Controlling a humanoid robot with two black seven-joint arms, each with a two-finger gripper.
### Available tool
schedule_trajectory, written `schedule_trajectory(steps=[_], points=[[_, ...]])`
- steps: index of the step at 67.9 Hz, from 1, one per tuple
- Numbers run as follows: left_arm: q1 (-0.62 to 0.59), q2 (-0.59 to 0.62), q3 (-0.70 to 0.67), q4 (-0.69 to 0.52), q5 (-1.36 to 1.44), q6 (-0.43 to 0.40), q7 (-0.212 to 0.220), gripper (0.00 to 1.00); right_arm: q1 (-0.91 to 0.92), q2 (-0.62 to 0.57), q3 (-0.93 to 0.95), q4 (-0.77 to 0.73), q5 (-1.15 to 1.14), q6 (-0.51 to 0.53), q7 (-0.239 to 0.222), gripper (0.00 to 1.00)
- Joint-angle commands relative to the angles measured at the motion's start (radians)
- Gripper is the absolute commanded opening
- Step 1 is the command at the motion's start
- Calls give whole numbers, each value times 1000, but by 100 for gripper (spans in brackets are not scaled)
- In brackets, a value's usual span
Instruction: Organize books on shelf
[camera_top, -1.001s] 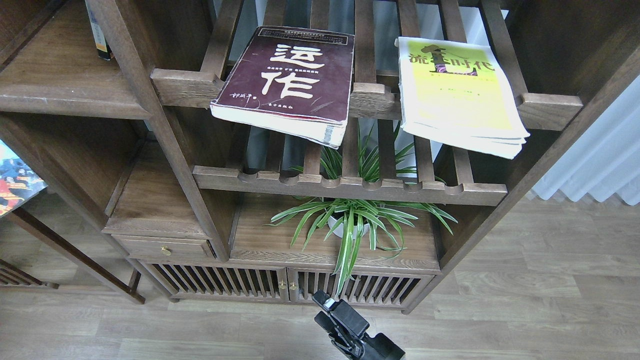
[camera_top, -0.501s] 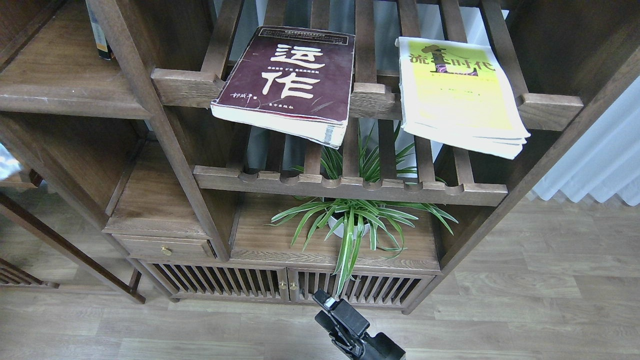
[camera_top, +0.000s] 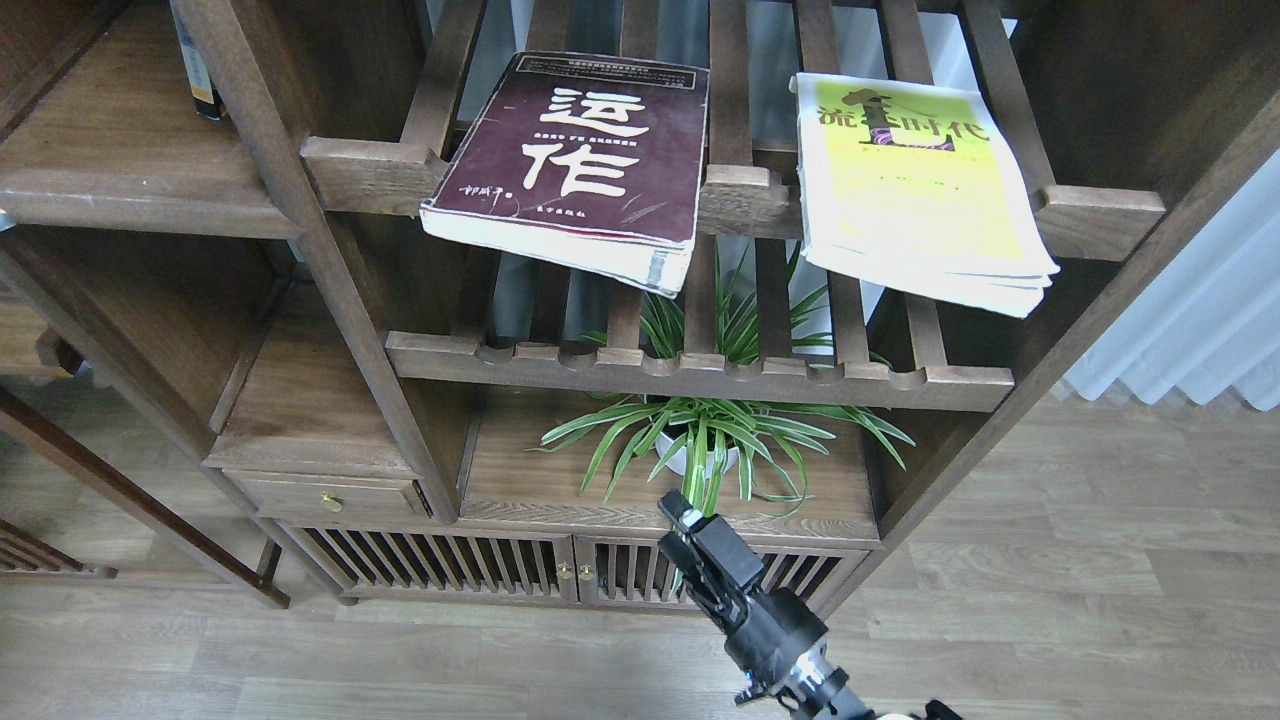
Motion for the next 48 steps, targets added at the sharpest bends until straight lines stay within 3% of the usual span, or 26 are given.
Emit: schedule_trajectory(steps=[1,9,25,48], points=[[-146,3,32,84,107,0,9,18,1,0,1,-2,0,0,-1,99],[-246,3,62,142,199,0,9,18,1,0,1,-2,0,0,-1,99],[-491,-10,259,217,271,0,9,18,0,0,2,-2,1,0,1,99],[-687,-11,396,305,388,0,10,20,-11,0,5,0,5,0,1,99]])
